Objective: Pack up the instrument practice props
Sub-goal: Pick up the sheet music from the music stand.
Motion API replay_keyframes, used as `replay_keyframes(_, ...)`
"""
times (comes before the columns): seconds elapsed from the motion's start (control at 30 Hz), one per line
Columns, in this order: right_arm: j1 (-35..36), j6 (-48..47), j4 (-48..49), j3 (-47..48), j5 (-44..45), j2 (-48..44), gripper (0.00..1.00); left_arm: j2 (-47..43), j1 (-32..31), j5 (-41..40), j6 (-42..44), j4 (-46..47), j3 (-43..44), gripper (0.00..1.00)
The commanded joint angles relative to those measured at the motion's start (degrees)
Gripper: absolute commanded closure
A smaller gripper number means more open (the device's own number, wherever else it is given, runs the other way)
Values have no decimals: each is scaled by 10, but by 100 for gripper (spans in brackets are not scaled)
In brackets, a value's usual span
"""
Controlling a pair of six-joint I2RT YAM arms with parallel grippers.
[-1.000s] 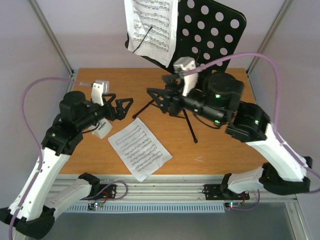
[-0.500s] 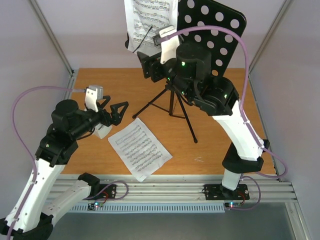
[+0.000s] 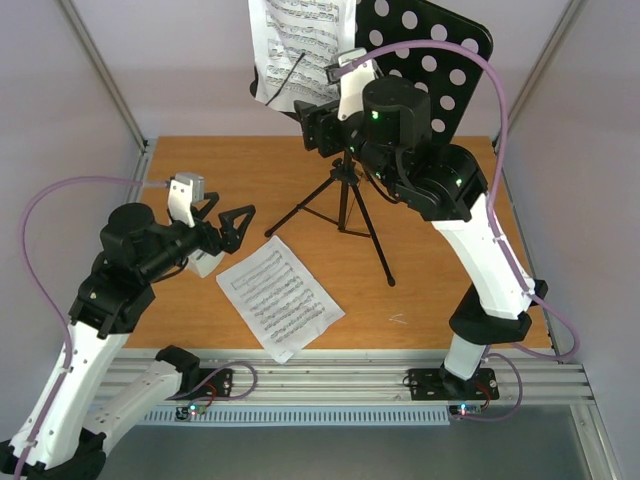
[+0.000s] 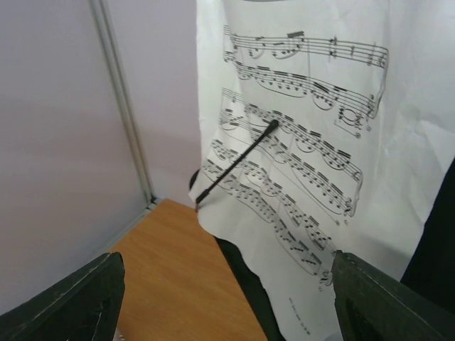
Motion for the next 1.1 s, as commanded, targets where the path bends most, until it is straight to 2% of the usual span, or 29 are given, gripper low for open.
replay_keyframes(0.0,1,-15,30,-18,50,-14,19,-5,2,-2,7,32,-6,1)
replay_keyframes(0.27,0,-4,9,-20,31,-37,17,-12,1,-6,10,31,-9,1)
replay_keyframes(0.5,-2,2,14,-60,30,-72,14,-13,1,-6,8,31,-10,1)
replay_keyframes(0.9,-48,54,-2,-56,-58,-65,9,-14,1,-2,8,31,-12,1)
replay_keyframes(1.07,-61,67,-3,-56,-69,-59,8,-14,2,1,8,31,-11,1)
